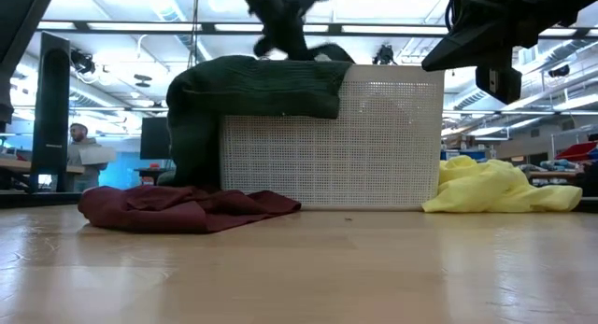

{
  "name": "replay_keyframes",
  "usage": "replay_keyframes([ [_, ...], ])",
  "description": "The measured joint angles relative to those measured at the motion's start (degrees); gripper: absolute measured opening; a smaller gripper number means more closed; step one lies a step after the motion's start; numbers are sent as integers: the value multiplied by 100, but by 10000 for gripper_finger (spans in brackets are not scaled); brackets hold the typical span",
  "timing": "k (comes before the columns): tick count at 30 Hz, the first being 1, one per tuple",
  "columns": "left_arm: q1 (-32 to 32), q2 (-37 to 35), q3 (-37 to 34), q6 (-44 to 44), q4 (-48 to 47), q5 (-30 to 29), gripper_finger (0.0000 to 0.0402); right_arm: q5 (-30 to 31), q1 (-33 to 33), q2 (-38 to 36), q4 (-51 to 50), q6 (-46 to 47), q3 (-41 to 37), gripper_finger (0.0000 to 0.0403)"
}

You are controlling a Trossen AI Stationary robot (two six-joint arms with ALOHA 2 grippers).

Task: Sort clothes
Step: Put the green polo shirt into the white bin

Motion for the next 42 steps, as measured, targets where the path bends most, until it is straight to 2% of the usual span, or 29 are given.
replay_keyframes([
  [6, 15, -11, -1068, -317, 629, -54, 18, 0, 0, 0, 97, 74, 0, 7],
  [13, 56, -15, -2248, -481, 1144, -69, 72, 0, 0, 0, 131, 182, 0, 4],
  [19, 56, -28, -2554, -479, 1151, 27, 112, -2, 0, 0, 238, 192, 0, 7],
  [23, 55, -141, -2323, -436, 1243, 90, 117, -2, 0, 0, 251, 221, 0, 3],
  [26, 56, -177, -1865, -431, 1106, 110, 117, -2, 1, 0, 253, 227, 0, 4],
  [36, 56, -173, -77, 181, -334, 93, 117, -7, 0, 0, 314, 308, 0, 4],
  [42, 41, -195, 802, 230, -1619, -87, 116, -13, 1, 0, 312, 272, 0, 6],
])
